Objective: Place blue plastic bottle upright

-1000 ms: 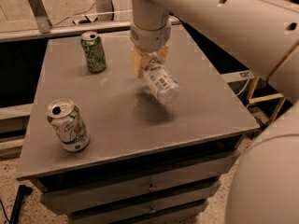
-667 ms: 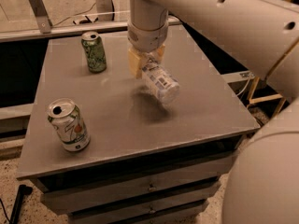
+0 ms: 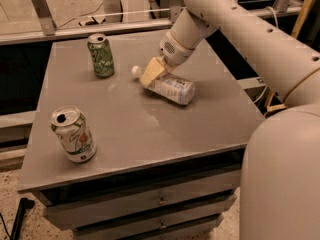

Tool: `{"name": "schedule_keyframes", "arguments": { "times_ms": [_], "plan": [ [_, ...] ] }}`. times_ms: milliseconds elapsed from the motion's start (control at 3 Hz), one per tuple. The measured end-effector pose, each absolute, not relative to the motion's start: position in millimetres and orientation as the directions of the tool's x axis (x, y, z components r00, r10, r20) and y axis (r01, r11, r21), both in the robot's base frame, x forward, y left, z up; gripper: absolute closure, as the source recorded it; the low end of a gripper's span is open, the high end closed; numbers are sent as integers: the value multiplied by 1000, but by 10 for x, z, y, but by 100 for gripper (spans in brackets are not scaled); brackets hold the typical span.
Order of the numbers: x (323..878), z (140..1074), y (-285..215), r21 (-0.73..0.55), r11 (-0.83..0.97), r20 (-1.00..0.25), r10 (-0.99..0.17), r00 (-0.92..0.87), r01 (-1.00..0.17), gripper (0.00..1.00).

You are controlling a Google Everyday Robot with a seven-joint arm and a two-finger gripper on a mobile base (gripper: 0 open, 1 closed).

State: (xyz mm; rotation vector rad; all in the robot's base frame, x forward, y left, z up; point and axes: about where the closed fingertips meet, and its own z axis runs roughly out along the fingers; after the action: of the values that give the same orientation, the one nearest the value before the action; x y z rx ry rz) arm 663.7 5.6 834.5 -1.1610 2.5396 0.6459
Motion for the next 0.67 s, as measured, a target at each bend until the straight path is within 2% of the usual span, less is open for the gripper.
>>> {"name": "schedule_keyframes", "arguments": {
  "times_ms": [667],
  "plan": [
    [6659, 8345, 54, 300, 558, -425, -648, -632, -773, 100]
  ]
}}
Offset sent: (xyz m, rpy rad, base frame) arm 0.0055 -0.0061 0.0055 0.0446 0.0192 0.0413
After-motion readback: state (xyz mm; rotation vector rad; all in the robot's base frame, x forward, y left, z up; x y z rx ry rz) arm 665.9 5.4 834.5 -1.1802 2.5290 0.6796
